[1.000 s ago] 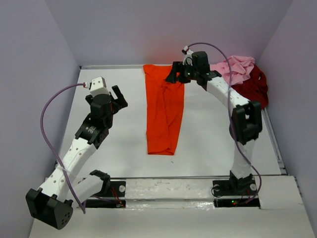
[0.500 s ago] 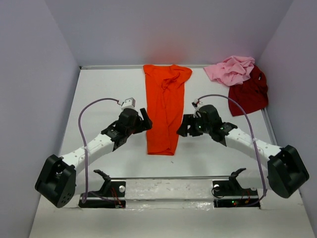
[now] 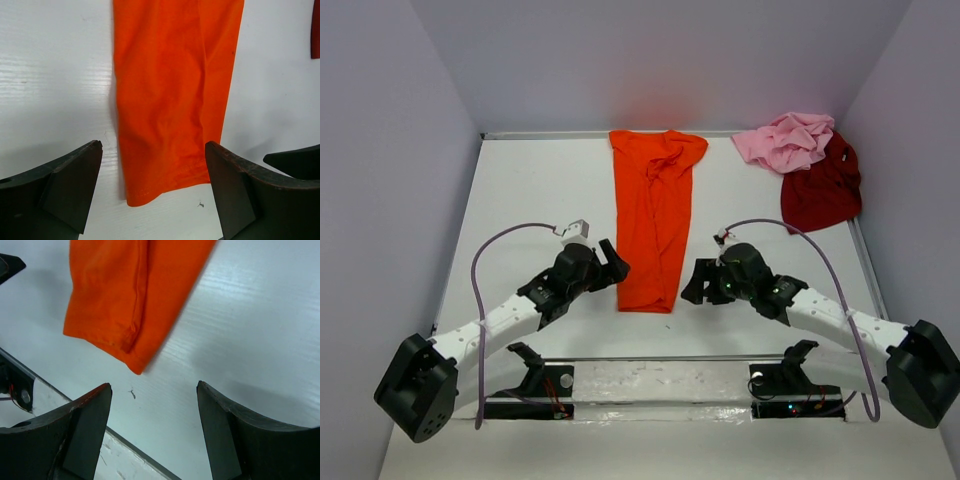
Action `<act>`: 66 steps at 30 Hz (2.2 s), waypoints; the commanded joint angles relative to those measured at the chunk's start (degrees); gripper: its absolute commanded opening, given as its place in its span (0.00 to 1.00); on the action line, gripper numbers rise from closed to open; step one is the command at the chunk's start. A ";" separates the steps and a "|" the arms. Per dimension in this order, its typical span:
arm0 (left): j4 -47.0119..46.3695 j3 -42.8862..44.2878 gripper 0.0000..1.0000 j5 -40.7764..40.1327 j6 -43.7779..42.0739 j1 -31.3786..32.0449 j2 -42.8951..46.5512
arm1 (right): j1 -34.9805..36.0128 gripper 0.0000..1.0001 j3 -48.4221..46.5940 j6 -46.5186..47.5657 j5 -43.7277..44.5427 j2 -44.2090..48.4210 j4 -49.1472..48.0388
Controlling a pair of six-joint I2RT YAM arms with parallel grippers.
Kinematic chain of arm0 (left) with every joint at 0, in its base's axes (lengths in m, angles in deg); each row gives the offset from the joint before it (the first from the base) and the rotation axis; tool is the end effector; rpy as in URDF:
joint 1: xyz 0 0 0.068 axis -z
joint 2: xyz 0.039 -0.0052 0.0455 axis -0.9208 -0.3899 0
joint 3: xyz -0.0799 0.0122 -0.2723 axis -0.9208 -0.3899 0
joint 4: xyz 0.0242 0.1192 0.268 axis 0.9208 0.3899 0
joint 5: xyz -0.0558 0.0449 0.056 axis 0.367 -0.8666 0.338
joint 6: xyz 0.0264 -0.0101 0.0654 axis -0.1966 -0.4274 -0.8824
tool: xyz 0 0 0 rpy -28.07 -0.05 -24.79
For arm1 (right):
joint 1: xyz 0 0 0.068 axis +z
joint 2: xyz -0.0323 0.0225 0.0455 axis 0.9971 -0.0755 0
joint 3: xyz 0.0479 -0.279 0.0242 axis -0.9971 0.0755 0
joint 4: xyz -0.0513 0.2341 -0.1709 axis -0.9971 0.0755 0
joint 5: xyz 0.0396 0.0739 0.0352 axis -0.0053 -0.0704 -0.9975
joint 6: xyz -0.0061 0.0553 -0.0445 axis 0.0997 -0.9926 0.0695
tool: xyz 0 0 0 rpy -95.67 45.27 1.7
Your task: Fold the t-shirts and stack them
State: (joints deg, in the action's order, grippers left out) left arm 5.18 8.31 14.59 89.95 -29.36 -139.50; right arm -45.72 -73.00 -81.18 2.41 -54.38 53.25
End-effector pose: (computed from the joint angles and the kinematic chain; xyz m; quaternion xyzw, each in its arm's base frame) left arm 0.2104 -0.1552 0.1877 -0.0740 0.8470 -0.3113 0.4245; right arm 0.1904 0.1697 0.1796 -0.0607 0.8978 0.3129 0.3040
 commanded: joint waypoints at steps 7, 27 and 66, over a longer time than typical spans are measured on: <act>-1.84 -4.40 0.92 1.19 3.87 2.47 1.22 | 6.46 0.73 1.07 -5.61 2.81 -11.14 -9.05; -5.98 -9.76 0.90 3.74 5.10 3.61 0.60 | 7.60 0.72 -2.71 -5.52 2.28 -23.80 -15.65; -9.40 -11.34 0.64 1.28 6.86 9.59 -3.53 | 8.13 0.57 -3.15 -5.69 -1.32 -23.90 -10.73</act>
State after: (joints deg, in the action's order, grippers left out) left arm -3.34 -1.94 16.86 97.07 -20.15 -143.41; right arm -38.31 -76.57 -87.10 1.44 -76.43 42.83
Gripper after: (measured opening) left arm 0.647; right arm 0.568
